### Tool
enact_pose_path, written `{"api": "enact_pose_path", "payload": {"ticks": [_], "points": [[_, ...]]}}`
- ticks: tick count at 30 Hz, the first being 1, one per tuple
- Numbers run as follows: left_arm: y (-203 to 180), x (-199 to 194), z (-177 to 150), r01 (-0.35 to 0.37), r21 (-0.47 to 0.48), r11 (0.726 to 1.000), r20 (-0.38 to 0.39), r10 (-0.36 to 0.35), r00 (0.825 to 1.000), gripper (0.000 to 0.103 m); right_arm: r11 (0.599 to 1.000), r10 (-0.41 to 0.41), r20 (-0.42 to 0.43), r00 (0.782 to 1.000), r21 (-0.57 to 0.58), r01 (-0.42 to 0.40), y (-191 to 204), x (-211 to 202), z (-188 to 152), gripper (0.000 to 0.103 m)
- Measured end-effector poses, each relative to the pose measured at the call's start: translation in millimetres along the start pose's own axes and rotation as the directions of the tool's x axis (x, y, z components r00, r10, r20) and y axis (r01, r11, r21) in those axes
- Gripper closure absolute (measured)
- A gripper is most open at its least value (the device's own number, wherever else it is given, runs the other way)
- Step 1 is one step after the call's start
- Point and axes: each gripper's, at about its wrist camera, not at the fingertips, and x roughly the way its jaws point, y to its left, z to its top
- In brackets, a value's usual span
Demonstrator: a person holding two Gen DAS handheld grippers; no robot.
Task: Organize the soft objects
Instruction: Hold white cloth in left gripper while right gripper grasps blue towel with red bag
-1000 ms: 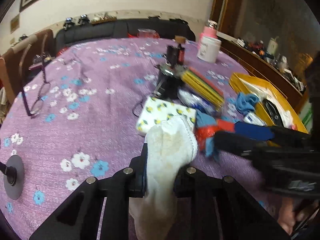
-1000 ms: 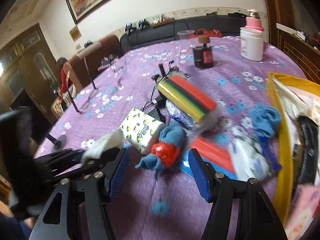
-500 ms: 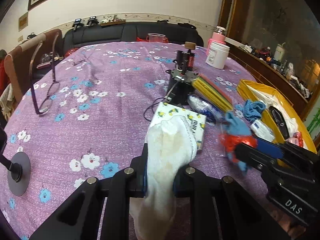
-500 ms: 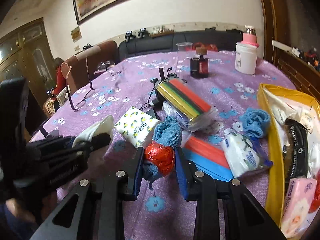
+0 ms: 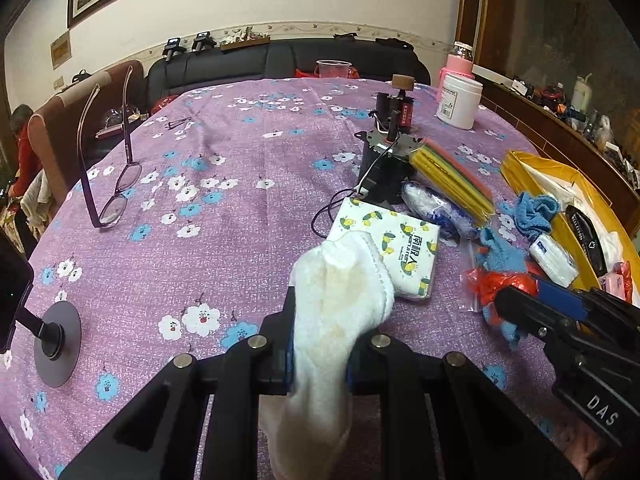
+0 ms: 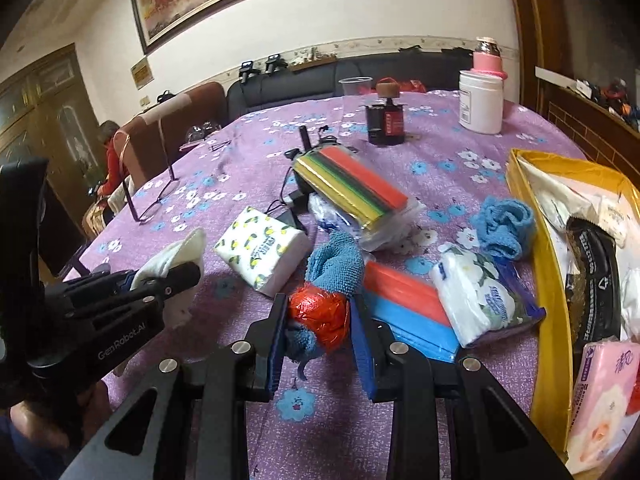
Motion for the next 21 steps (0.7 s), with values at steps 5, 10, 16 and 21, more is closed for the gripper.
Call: {"api": "enact_pose_path", "payload": {"ticks": [5,10,16,21], "points": [[-0.2,0.8,0.6,-0.003,0.001,1.000,-0.004,0.003,1.000,0.086,1.000,0.011,0.003,1.000,0.022,-0.011,-3.3,-0.4,0.1,0.070],[1.6,1.4,0.7,0.007,-0.013,1.000,-0.006,-0.007,1.000,0.086,1.000,-0.005,0.008,1.000,-0.005,0.006,2.3,-0.9,0.3,0.070],[5.5,-2.9,0.4,0.035,-0.031,0.999,0.018,-0.035,0.999,0.086,1.000,-0.019,0.024,1.000,-0.009,0.019,2.7,-4.8,-0.6,0.070],[13.7,-5.9,0.3,0.054,-0.068,0.996,0.037,-0.051,0.998,0.086,1.000,-0.025,0.039,0.999,-0.002,0.026,2.2,-11.3,-2.8,0.070]]}}
